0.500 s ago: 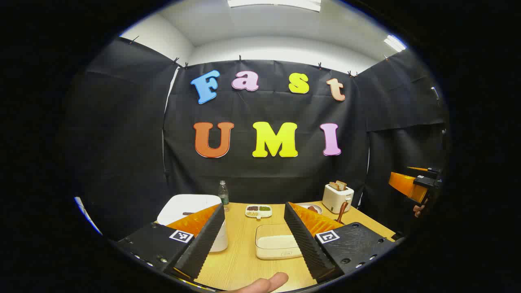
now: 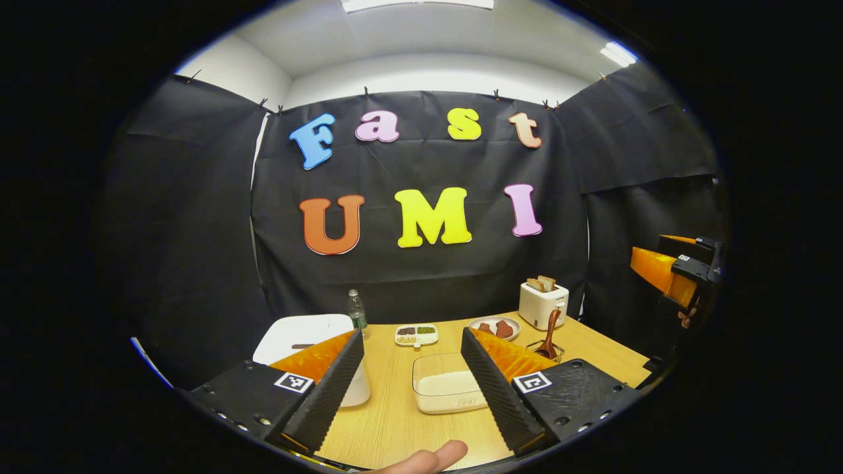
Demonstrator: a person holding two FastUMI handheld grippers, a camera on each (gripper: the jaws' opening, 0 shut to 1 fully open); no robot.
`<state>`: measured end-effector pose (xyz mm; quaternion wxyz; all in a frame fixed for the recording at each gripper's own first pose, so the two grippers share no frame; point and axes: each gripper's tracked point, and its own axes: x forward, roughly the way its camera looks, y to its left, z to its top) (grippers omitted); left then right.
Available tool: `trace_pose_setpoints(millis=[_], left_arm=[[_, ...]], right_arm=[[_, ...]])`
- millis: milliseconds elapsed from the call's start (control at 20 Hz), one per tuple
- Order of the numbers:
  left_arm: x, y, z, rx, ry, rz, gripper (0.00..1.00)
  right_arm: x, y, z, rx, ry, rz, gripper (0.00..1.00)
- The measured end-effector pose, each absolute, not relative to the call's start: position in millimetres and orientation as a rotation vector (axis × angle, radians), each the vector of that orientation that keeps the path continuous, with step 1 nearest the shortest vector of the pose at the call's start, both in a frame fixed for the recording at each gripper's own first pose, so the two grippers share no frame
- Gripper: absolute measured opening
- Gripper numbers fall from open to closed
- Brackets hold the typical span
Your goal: Close the left gripper, press the button to open the rice cooker; take a wooden spoon from the chopstick holder with the right hand, scoop a spoonful of rice and pour it into the rice cooker, then put the wooden spoon back into the chopstick holder.
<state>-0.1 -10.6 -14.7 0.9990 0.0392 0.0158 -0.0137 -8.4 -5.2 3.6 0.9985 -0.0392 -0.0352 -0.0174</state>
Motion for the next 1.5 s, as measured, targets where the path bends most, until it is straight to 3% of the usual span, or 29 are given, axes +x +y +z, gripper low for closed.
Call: trace_pose_setpoints(millis=[650,950,1150,1200,1300,1500], left_arm=[[30.8,46.6,-29.5,0.014,0.038,0.072,0.96],[51.0,77.3,-29.8,-0.028,0.051,0.071,0.63],[72.5,101.0,-50.8,-0.044,0.133,0.090,0.35],[77.5,108.7,-60.3,-0.050,0.176,0.101,0.22],[89.8,131.7,-75.5,-0.048,0.251,0.150,0.16],[124.0,169.9,-97.7,-0.030,0.360,0.225,0.16]], right_arm=[[6.0,-19.5,-18.1,-0.013,-0.061,-0.035,1.00],[20.0,-27.1,-38.2,-0.029,-0.065,-0.047,1.00],[32.7,-15.9,-47.6,-0.016,-0.044,0.008,1.00],[35.7,-15.0,-46.7,-0.017,-0.047,0.018,1.00],[42.4,-11.8,-44.3,-0.014,-0.061,0.036,1.00],[53.6,-3.5,-51.2,-0.023,-0.063,0.077,1.00]])
